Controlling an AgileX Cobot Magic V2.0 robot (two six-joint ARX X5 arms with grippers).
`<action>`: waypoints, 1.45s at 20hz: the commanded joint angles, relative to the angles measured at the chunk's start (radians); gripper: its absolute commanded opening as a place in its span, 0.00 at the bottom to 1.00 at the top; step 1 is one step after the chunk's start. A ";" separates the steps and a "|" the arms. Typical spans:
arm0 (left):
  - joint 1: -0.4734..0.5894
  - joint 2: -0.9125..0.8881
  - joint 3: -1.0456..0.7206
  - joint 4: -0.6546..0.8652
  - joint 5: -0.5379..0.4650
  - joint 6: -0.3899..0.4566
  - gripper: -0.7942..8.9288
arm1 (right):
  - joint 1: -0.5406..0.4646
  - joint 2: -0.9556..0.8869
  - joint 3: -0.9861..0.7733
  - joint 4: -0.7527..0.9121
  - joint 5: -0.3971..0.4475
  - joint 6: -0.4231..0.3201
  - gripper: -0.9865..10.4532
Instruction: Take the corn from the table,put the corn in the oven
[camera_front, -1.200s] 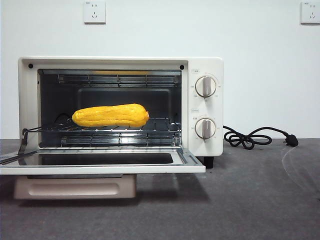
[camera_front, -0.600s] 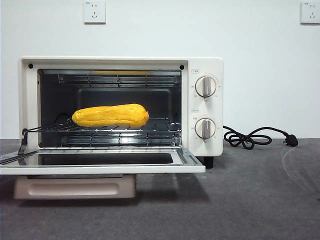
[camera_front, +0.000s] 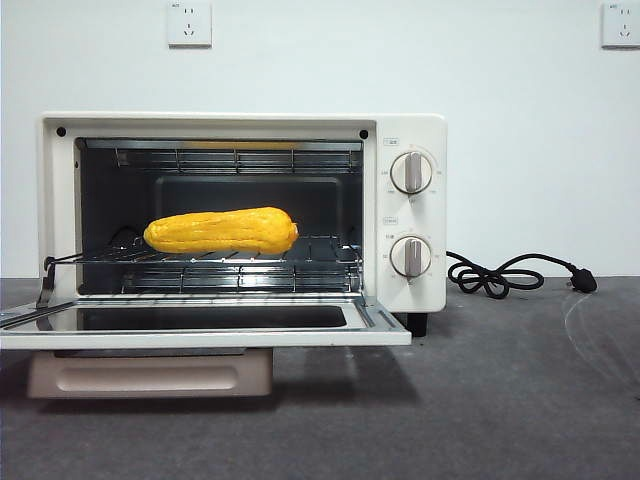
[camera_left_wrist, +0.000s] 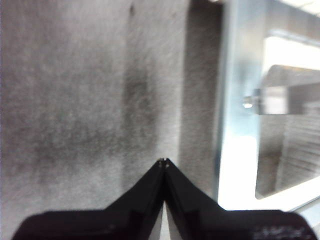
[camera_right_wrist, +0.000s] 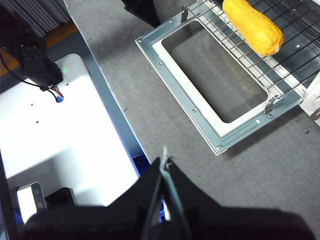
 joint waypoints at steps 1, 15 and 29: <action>-0.013 0.031 -0.011 0.005 0.024 0.012 0.07 | -0.001 0.003 0.001 0.011 -0.003 -0.014 0.08; 0.056 0.069 -0.011 -0.070 0.787 0.122 0.07 | -0.001 0.004 0.001 0.008 -0.003 -0.017 0.08; 0.194 -0.335 -0.008 -0.372 1.073 0.360 0.07 | -0.001 0.008 0.001 0.008 -0.003 -0.016 0.08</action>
